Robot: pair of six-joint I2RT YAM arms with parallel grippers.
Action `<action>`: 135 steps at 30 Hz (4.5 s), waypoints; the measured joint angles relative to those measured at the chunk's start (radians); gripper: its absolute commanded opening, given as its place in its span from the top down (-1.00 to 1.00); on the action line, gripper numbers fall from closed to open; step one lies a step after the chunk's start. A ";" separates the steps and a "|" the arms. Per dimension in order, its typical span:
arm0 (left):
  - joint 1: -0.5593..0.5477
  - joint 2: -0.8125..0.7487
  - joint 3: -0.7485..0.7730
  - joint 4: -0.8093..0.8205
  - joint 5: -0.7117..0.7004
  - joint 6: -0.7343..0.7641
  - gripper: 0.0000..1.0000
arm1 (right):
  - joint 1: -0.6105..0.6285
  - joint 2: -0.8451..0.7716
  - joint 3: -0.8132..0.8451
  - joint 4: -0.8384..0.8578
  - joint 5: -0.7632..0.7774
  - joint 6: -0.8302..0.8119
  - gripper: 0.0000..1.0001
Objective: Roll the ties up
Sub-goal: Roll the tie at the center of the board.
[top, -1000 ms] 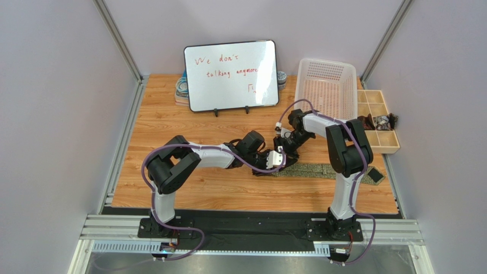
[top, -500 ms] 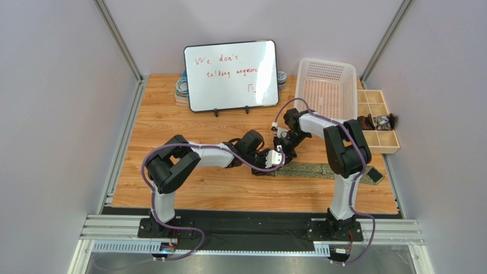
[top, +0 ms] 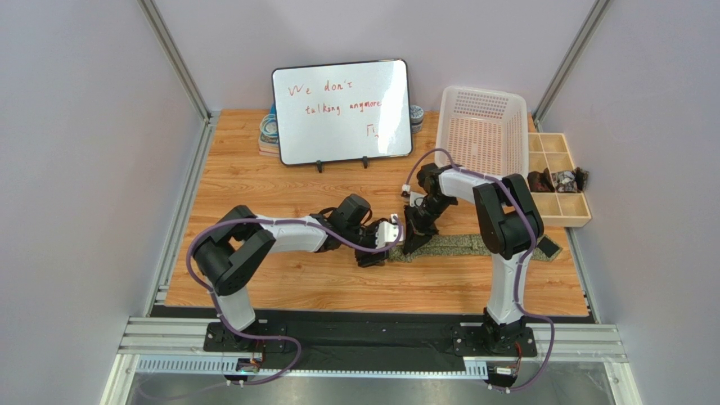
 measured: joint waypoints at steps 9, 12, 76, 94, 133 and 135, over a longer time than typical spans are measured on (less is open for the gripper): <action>0.008 -0.010 -0.029 0.029 -0.024 -0.069 -0.86 | 0.003 0.017 0.016 -0.019 -0.003 0.011 1.00; 0.007 -0.004 -0.019 0.047 -0.030 -0.089 -0.99 | 0.008 0.011 0.016 -0.018 0.001 0.008 1.00; 0.027 0.005 0.007 0.029 -0.013 -0.106 -0.08 | 0.029 -0.013 -0.039 0.145 -0.080 0.146 1.00; -0.027 0.074 0.120 -0.002 -0.005 -0.175 0.00 | 0.016 -0.017 -0.089 0.190 -0.131 0.188 1.00; -0.124 0.161 0.143 0.145 -0.195 -0.089 0.26 | -0.080 -0.087 -0.036 -0.009 -0.020 -0.018 0.23; -0.124 0.161 0.143 0.145 -0.195 -0.087 0.26 | -0.080 -0.105 -0.036 -0.021 -0.014 -0.021 0.21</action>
